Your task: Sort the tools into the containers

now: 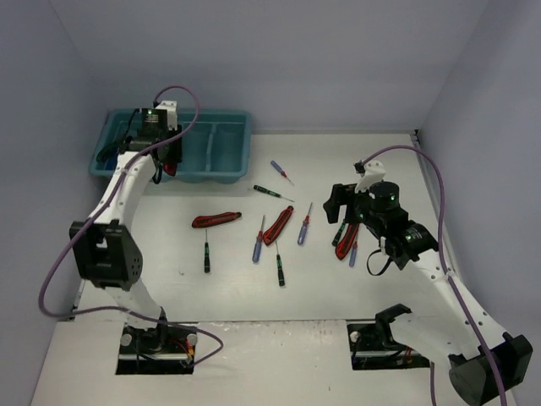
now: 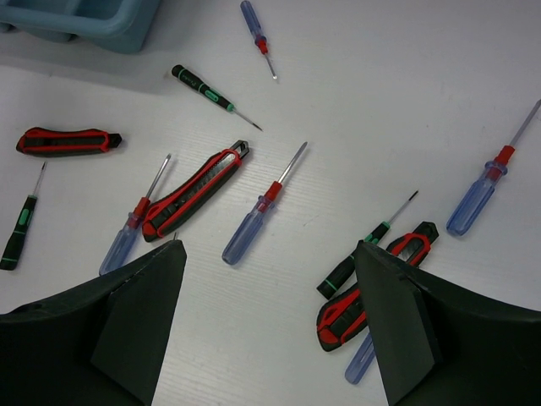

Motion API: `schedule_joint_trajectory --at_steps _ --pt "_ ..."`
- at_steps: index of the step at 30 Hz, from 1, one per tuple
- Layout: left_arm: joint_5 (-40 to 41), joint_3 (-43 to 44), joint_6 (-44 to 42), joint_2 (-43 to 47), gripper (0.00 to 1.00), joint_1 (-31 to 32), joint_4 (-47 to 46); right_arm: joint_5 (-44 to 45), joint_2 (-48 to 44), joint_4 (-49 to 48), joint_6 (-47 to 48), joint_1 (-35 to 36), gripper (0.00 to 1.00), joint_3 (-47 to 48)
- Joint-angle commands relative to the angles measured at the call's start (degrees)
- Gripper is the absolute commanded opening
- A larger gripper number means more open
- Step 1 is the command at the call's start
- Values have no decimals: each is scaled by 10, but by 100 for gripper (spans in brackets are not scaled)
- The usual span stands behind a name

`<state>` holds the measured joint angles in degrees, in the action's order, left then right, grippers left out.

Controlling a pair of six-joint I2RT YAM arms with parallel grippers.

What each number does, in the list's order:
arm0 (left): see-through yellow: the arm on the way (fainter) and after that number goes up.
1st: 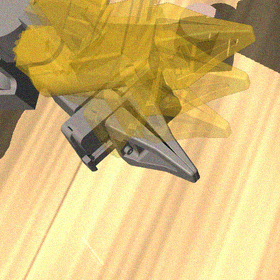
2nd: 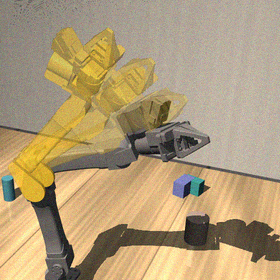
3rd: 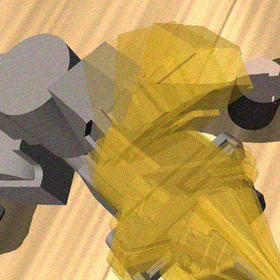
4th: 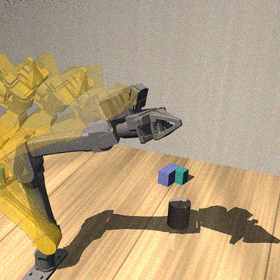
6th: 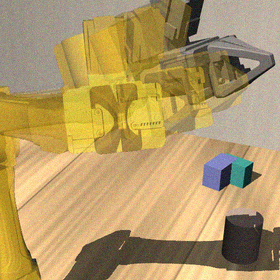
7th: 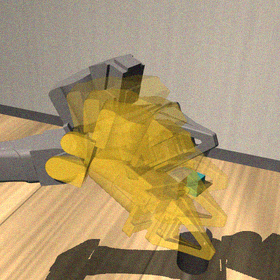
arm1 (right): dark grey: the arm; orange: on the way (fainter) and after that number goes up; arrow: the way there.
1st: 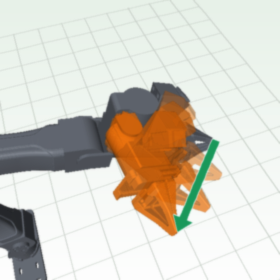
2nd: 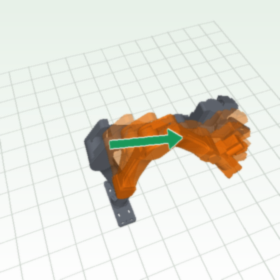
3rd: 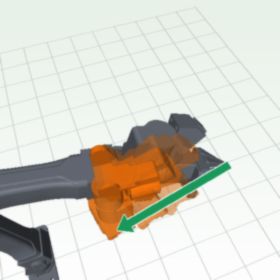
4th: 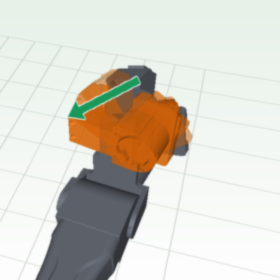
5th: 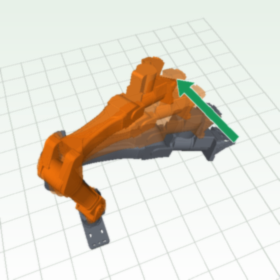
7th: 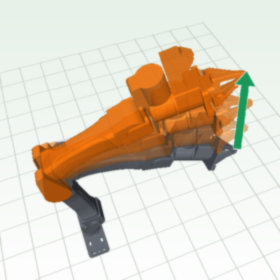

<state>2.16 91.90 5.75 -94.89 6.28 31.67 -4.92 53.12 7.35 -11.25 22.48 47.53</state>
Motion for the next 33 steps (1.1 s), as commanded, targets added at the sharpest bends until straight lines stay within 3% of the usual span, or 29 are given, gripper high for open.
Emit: schedule_joint_trajectory --at_steps 1,9,14,17,20,24,28,33 --pt "-46 130 -37 -102 0 -57 -27 -12 9 -30 -7 -3 79 19" --pt "-78 299 -40 -293 2 -123 -41 -18 24 -29 -9 -3 80 14" --pt "-97 305 -27 -339 10 -136 -118 -21 25 -28 -17 -3 80 11" --pt "-126 309 -18 -356 22 -137 -138 -17 26 -25 -18 -3 80 10" --pt "-147 299 -10 -365 43 -136 -154 -14 29 -24 -16 -3 81 14" --pt "-147 265 -11 -323 68 -136 -176 -13 32 -24 -13 -3 82 17" --pt "-144 225 -27 -246 70 -135 -158 -15 37 -24 -4 -3 83 20" --pt "-187 110 -77 -102 70 -124 -123 -17 37 -24 9 -2 83 21"
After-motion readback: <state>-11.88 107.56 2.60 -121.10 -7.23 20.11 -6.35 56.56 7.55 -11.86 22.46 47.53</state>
